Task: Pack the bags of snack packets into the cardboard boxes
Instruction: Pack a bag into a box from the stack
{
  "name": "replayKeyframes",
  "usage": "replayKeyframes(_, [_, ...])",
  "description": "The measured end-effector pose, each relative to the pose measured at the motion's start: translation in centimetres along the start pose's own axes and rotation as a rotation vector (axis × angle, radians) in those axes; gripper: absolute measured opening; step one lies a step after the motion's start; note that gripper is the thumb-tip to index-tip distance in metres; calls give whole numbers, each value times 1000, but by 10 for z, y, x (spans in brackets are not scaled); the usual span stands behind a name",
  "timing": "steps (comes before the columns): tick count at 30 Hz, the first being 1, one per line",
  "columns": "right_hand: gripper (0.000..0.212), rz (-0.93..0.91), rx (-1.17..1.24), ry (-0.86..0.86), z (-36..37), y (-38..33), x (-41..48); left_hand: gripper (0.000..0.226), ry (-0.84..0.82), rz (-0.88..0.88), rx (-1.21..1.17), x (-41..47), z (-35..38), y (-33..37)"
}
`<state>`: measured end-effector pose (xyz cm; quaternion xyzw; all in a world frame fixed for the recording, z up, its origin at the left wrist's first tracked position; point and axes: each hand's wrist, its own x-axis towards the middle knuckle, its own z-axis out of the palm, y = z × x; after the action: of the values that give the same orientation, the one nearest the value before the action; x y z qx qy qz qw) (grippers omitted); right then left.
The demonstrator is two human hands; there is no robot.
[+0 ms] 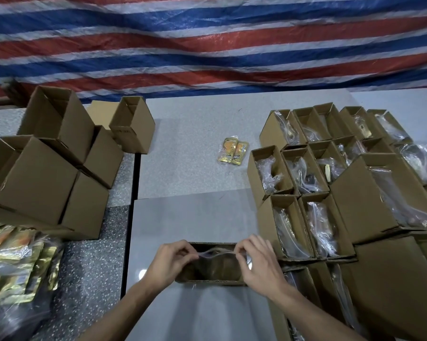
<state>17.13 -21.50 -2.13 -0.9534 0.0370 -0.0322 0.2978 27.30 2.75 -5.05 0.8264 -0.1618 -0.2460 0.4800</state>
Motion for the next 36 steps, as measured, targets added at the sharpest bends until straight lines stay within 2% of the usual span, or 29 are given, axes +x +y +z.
replayKeyframes(3, [35, -100, -92, -80, 8, -23, 9, 15, 13, 162, 163, 1, 1, 3])
replayKeyframes(5, [41, -154, -101, -115, 17, -40, 18, 10, -7, 237, 215, 1, 1, 5])
replayKeyframes(9, [14, -234, -102, -99, 30, -55, 28, 12, -8, 265, 217, -2, -1, 6])
replayKeyframes(13, [19, -278, -91, -168, 27, -54, 30, 16, -10, 178, 150, -5, -6, 4])
replayKeyframes(16, [17, -293, -120, -140, 23, -55, 29, 17, -33, 136, 110, -6, -8, 1])
replayKeyframes(19, [11, -245, -125, -100, 24, -56, 27, 9, -20, 153, 154, -6, -8, 1])
replayKeyframes(23, [2, -217, -111, -55, 30, -57, 24, 10, 25, 220, 197, -6, -3, 5])
replayKeyframes(27, [6, -248, -130, -75, 30, -55, 25, 10, 26, 253, 198, -8, -6, 6])
replayKeyframes(36, [7, -302, -212, -75, 18, -48, 33, 20, -3, 171, 152, 3, -18, 11])
